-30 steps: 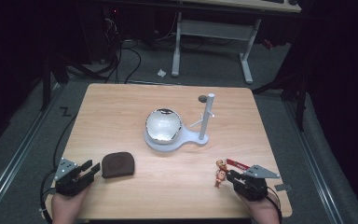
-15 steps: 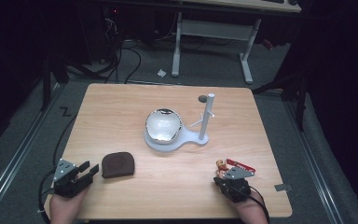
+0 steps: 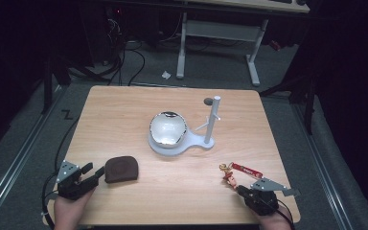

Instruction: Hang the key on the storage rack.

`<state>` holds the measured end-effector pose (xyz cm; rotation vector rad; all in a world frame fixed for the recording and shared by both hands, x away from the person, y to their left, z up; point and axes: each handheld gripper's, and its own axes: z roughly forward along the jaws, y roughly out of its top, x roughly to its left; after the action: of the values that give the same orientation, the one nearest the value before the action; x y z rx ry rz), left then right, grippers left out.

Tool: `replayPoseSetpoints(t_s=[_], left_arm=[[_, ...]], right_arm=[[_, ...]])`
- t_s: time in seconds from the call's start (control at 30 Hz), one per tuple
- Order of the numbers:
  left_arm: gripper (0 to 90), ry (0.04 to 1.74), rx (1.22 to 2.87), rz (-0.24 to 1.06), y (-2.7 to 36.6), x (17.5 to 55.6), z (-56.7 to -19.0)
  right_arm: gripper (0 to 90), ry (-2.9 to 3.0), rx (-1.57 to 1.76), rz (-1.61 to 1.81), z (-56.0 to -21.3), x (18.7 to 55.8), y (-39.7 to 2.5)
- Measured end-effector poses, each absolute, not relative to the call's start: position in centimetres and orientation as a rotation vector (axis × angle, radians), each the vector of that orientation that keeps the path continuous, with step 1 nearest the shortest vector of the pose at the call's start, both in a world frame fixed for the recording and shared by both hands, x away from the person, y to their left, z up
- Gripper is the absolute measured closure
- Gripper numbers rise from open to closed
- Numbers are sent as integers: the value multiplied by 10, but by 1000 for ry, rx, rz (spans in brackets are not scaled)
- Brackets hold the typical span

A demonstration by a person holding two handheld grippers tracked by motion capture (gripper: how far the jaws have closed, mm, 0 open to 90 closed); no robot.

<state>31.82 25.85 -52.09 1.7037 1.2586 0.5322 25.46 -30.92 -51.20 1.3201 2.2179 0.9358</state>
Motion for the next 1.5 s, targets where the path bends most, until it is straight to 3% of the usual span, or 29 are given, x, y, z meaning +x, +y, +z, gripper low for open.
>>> replayPoseSetpoints(t_s=[0.37,0.67,1.5], left_arm=[[428,1263,1712,501,260,320,-524],[383,1252,1711,528,264,320,-523],[371,1235,1756,534,259,322,-524]], right_arm=[[665,2329,1302,801,-507,265,-298],[603,2402,1325,663,-501,280,-292],[569,2585,1336,383,-489,304,-283]])
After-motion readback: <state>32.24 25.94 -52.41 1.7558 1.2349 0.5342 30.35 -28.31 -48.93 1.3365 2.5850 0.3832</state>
